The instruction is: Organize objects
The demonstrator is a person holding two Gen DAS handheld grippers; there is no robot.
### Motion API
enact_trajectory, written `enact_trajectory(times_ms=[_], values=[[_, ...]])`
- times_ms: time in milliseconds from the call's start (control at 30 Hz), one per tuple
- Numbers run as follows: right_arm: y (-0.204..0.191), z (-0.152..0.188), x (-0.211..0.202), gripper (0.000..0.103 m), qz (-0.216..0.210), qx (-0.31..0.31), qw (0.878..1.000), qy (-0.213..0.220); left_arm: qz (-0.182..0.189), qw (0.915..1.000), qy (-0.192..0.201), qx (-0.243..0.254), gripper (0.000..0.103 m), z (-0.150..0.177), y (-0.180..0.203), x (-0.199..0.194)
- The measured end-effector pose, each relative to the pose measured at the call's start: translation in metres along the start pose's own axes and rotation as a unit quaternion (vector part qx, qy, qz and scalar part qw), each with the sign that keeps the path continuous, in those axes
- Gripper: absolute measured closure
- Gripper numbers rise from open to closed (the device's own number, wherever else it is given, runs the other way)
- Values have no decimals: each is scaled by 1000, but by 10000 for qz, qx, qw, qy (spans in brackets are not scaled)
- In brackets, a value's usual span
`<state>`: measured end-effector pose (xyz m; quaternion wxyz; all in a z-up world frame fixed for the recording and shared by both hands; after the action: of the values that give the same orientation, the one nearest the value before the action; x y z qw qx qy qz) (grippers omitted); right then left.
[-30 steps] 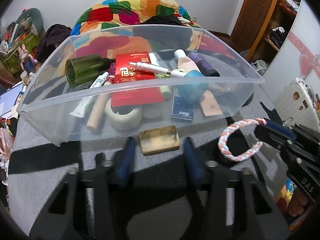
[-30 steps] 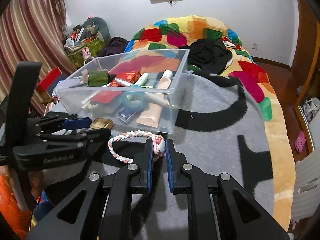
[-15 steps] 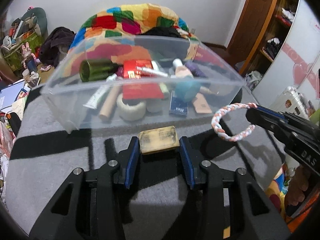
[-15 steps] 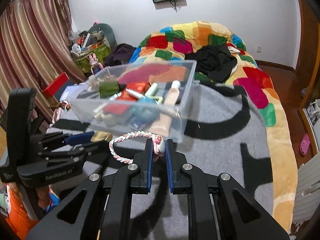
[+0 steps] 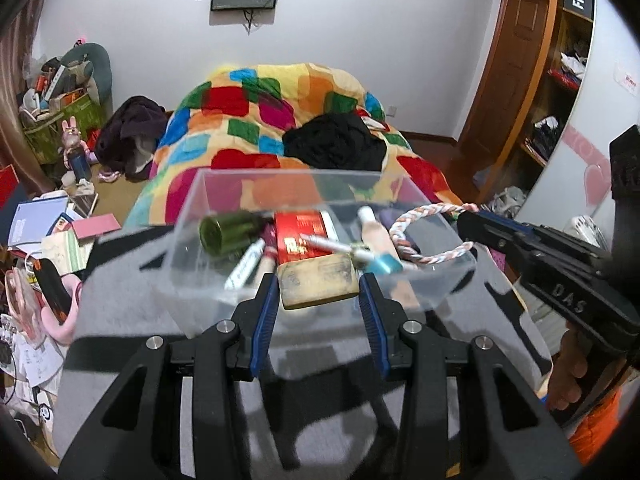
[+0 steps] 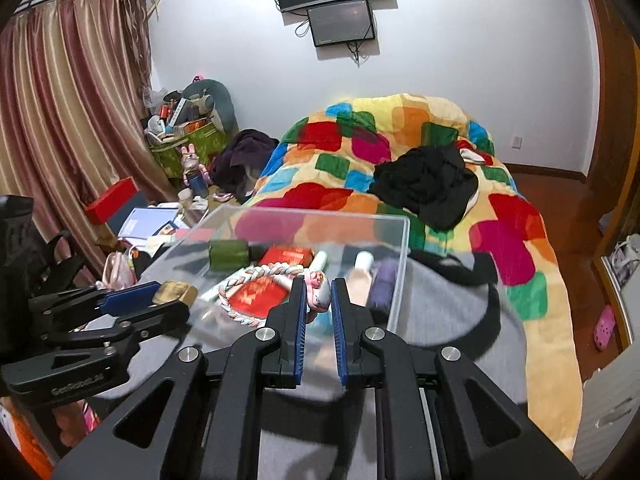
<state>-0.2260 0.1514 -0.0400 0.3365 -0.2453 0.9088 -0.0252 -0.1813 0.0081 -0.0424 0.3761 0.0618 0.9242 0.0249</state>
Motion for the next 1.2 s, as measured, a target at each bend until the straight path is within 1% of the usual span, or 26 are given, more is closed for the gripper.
enact_trajectory(times_ms=[167, 300, 467, 500, 533, 567, 600, 633, 733, 833, 967, 1000, 1033, 1067, 1133, 1200], values=[[-4, -6, 27, 92, 90, -26, 9998, -175, -84, 10000, -44, -9, 62, -13, -6, 15], [-7, 3, 47, 92, 124, -88, 9990, -424, -113, 9998, -145, 4, 62, -15, -8, 29], [-15, 15, 59, 91, 171, -372, 9967, -695, -172, 9995, -252, 46, 62, -14, -10, 45], [-16, 17, 59, 87, 178, -401, 9963, -739, -177, 9995, -261, 45, 62, -14, -10, 47], [-16, 18, 59, 79, 174, -416, 9960, -775, -180, 9994, -287, 52, 62, -13, -10, 48], [-16, 18, 56, 75, 127, -417, 9962, -760, -161, 9993, -316, 68, 62, -11, -9, 48], [-17, 18, 53, 67, 117, -422, 9963, -737, -154, 9993, -319, 77, 62, -11, -10, 47], [-16, 17, 48, 64, 128, -453, 9965, -684, -165, 9994, -289, 88, 60, -11, -10, 45], [-15, 16, 38, 59, 63, -448, 9970, -629, -130, 9997, -205, 72, 55, -10, -9, 38], [-13, 16, 25, 58, 3, -392, 9978, -542, -107, 9999, -92, 76, 53, -8, -8, 28], [-14, 15, 9, 57, -113, -275, 9988, -401, -135, 9998, 132, 91, 45, -5, -7, 9], [-14, 15, 6, 55, -139, -249, 9990, -358, -143, 9997, 179, 96, 44, -4, -7, 6], [-14, 14, 2, 50, -147, -222, 9992, -300, -154, 9995, 271, 100, 41, -2, -6, 0], [-15, 14, -3, 47, -138, -197, 9995, -216, -185, 9991, 357, 105, 39, -1, -6, -6], [-16, 15, -9, 38, -125, -208, 9997, -102, -250, 9985, 479, 128, 37, 2, -5, -14], [-19, 18, -15, 33, -102, -276, 9996, 3, -296, 9979, 557, 161, 36, 5, -3, -19]])
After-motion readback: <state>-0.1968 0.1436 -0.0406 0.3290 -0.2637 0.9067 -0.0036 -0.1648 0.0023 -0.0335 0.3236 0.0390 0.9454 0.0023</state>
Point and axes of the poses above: each gripper's, at about its wrist camera, not at the fingertips, and x roughly the way its jaws point, y to its right, z to its underside, the point moved 6 cm from there along x, roughly the way its jaws point, and after that the axes turned 3 degrees about x, right-handed, at the moved point
